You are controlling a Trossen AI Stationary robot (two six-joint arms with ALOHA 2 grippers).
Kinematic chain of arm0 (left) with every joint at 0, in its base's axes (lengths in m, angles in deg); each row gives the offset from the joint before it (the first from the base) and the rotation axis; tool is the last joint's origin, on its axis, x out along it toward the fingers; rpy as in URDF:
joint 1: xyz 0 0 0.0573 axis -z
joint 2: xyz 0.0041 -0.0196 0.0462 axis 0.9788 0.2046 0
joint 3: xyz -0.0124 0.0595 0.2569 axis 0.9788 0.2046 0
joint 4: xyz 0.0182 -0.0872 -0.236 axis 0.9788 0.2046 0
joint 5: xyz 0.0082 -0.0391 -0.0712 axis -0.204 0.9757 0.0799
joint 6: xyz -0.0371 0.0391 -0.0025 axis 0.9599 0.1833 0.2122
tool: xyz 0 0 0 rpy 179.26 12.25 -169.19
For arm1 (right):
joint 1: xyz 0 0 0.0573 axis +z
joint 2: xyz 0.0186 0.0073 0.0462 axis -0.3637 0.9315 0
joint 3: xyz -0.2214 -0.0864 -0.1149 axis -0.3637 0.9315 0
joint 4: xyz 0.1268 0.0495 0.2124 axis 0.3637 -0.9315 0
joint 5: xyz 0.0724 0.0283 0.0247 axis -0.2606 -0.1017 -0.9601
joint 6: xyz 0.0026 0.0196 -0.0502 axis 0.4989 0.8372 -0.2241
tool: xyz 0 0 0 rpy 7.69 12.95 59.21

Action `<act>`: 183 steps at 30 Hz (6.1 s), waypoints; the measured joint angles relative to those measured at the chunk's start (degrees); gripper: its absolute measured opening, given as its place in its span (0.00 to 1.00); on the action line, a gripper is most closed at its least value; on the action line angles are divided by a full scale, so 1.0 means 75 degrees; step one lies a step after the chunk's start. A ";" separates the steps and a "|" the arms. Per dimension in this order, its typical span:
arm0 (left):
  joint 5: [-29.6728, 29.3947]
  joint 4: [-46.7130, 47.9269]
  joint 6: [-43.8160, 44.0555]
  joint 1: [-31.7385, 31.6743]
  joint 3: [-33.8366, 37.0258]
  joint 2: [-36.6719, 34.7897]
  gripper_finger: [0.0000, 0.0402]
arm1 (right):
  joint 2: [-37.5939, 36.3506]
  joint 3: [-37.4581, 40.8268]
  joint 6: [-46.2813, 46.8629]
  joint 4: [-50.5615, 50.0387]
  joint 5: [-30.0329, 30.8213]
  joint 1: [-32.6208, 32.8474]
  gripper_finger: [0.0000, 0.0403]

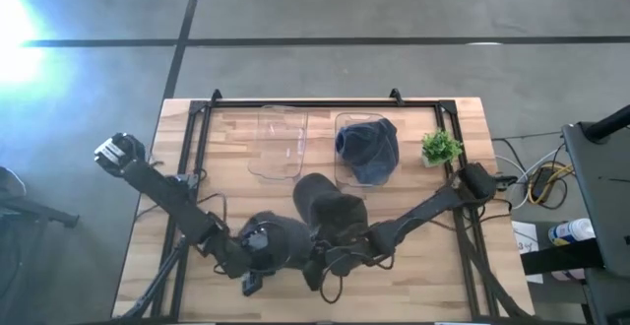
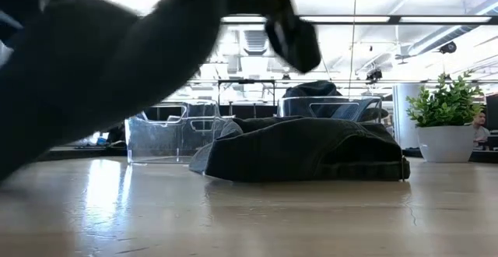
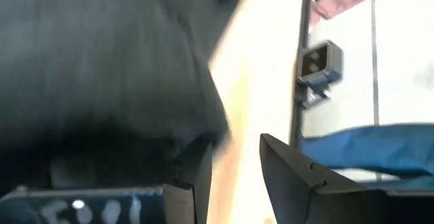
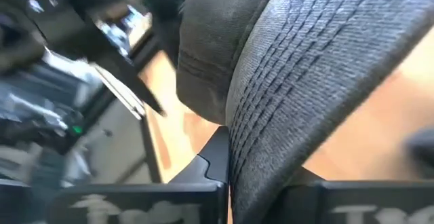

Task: Pick & Place hat
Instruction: Put the left black cap into the left transparent bin

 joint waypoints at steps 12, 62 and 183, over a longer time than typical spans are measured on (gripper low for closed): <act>-0.2931 0.4538 0.0871 0.1095 -0.2331 -0.1084 0.29 | -0.2620 -0.0561 -0.7125 -0.5411 0.0718 0.0123 0.03; -0.5500 0.5924 -0.0646 -0.0162 -0.4703 -0.0931 0.29 | -0.1119 -0.3845 -1.5013 -0.7659 0.5668 0.1302 0.03; -0.5752 0.3398 -0.4088 -0.1626 -0.1851 -0.4641 0.29 | -0.3444 0.0907 -0.0815 0.0883 0.3315 -0.1839 0.03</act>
